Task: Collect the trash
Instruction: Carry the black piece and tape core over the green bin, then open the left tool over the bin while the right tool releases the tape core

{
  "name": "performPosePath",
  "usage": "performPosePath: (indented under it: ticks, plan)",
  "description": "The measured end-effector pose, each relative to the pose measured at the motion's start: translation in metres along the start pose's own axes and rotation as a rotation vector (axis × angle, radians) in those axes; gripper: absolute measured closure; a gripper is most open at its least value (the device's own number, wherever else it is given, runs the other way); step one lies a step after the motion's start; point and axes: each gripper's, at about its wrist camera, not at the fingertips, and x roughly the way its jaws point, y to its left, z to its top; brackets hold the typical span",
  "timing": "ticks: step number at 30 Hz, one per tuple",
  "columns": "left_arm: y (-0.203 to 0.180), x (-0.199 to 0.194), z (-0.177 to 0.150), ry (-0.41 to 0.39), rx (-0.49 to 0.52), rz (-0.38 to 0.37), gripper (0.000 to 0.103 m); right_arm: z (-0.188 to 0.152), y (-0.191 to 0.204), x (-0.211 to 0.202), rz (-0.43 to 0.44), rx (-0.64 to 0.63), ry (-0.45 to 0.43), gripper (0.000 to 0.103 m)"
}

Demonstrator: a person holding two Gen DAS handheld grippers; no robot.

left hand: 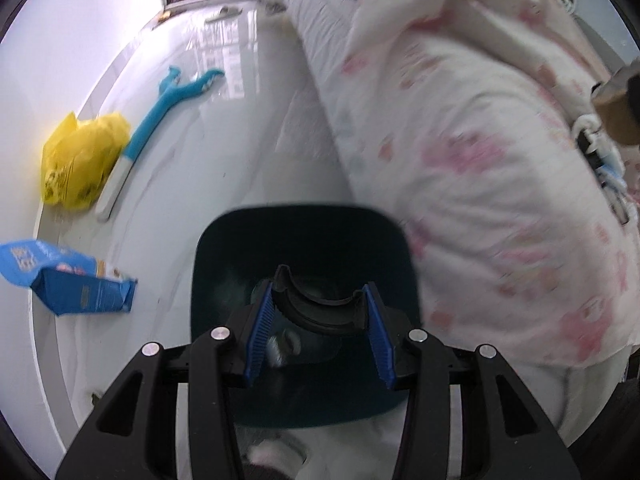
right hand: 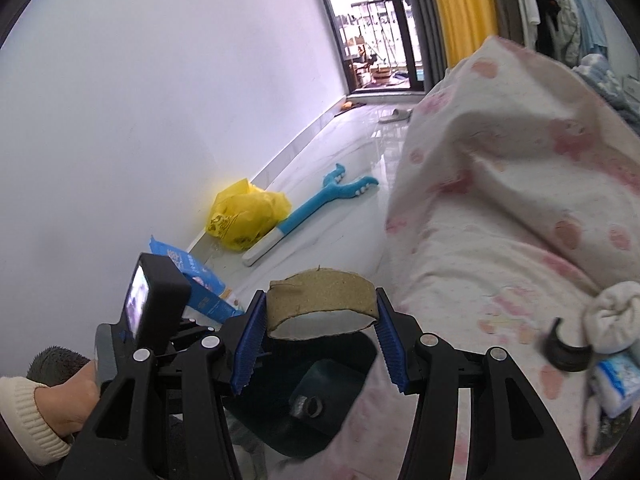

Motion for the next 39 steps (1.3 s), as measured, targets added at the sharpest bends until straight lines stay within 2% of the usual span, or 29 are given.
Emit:
performPosePath:
  ticks: [12, 19, 26, 39]
  plan:
    - [0.043, 0.027, -0.030, 0.187, -0.041, -0.021, 0.051, -0.003, 0.032, 0.061, 0.037, -0.013, 0.133, 0.049]
    - [0.059, 0.022, -0.038, 0.209, -0.054, -0.029, 0.037, -0.008, 0.042, 0.092, 0.043, -0.019, 0.190, 0.049]
    - [0.081, 0.002, -0.040, 0.155, -0.077, -0.022, 0.029, -0.016, 0.051, 0.121, 0.041, -0.017, 0.245, 0.049]
    - [0.100, -0.052, -0.031, -0.068, -0.077, -0.020, 0.021, -0.045, 0.060, 0.179, 0.003, -0.012, 0.400, 0.049]
